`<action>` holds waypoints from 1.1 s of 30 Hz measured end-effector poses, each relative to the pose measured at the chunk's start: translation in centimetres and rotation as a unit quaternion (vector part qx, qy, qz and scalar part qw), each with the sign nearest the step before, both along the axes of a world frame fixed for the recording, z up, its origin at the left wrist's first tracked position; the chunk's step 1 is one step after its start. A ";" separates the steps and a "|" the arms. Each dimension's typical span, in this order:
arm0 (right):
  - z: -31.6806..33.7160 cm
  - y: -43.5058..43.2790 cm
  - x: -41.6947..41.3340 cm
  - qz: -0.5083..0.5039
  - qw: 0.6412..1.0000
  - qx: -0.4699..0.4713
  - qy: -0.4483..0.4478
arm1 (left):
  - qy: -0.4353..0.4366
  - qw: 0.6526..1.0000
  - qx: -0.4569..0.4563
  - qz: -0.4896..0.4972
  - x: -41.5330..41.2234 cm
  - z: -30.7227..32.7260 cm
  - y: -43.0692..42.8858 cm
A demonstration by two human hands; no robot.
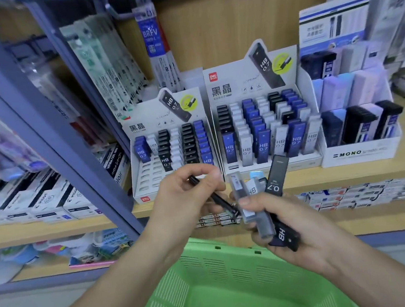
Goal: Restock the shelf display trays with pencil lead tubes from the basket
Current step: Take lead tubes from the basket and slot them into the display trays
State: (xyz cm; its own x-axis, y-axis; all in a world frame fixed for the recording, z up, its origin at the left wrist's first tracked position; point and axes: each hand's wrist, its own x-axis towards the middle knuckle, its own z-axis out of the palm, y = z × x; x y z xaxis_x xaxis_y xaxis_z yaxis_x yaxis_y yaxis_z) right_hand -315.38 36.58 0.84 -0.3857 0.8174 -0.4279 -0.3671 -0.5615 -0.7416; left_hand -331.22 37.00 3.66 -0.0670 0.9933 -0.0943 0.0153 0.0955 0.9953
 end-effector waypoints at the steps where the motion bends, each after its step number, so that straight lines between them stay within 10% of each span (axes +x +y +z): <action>1: 0.0 0.2 0.0 -0.014 1.000 -0.008 0.001 | -0.033 0.999 -0.009 0.008 -0.4 0.1 0.2; 8: 0.7 0.6 0.4 -0.031 0.999 0.028 -0.025 | -0.113 0.993 -0.008 -0.015 -1.3 -0.6 0.5; 19: 0.3 1.5 0.2 -0.016 0.995 0.075 -0.061 | 0.203 0.966 0.024 -0.161 -2.0 -0.9 0.1; 33: 2.8 2.8 8.3 -0.063 0.987 0.086 -0.121 | 0.110 0.966 0.219 -0.081 5.2 6.9 6.2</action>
